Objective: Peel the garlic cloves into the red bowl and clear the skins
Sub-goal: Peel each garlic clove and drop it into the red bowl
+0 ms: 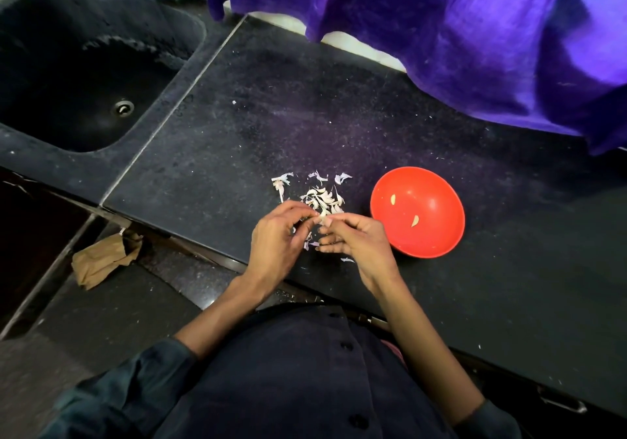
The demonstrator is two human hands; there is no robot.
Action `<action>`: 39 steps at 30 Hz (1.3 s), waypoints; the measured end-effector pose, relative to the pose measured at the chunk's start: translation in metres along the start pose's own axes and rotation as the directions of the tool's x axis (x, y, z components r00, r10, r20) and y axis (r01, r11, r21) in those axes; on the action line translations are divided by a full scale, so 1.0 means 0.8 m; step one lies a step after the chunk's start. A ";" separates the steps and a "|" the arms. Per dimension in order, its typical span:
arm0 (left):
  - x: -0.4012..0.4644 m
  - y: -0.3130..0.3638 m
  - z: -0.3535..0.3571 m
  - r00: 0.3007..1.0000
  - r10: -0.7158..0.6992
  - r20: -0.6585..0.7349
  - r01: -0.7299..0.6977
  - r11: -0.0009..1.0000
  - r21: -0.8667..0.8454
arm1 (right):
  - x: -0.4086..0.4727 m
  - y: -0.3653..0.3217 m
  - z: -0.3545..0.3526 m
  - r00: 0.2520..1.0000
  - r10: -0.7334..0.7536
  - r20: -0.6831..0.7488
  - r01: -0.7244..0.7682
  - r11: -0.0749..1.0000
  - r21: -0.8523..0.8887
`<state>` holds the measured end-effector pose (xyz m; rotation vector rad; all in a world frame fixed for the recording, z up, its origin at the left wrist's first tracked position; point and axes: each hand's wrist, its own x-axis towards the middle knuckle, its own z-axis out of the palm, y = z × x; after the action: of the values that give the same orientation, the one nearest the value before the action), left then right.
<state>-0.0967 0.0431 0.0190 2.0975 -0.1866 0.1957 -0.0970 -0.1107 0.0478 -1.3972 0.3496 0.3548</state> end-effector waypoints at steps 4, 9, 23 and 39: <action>0.001 0.001 0.001 1.000 0.007 0.007 -0.007 1.000 0.024 | 0.001 0.000 0.000 0.998 -0.031 -0.047 0.029 0.998 -0.049; 0.000 0.004 -0.001 1.000 -0.019 -0.014 0.019 1.000 -0.011 | 0.005 -0.001 -0.005 0.990 -0.040 -0.132 0.037 0.999 -0.029; -0.002 0.007 -0.002 1.000 -0.012 0.022 0.013 0.998 -0.060 | 0.002 -0.003 -0.006 0.994 -0.105 -0.017 0.104 0.993 -0.055; 0.003 0.023 -0.005 0.846 -0.439 0.301 0.530 0.636 -0.561 | -0.004 -0.004 -0.001 0.991 0.102 0.088 -0.122 0.960 0.254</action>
<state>-0.0981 0.0369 0.0367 1.4066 0.2241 -0.3147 -0.0986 -0.1123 0.0524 -1.1078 0.3999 0.4371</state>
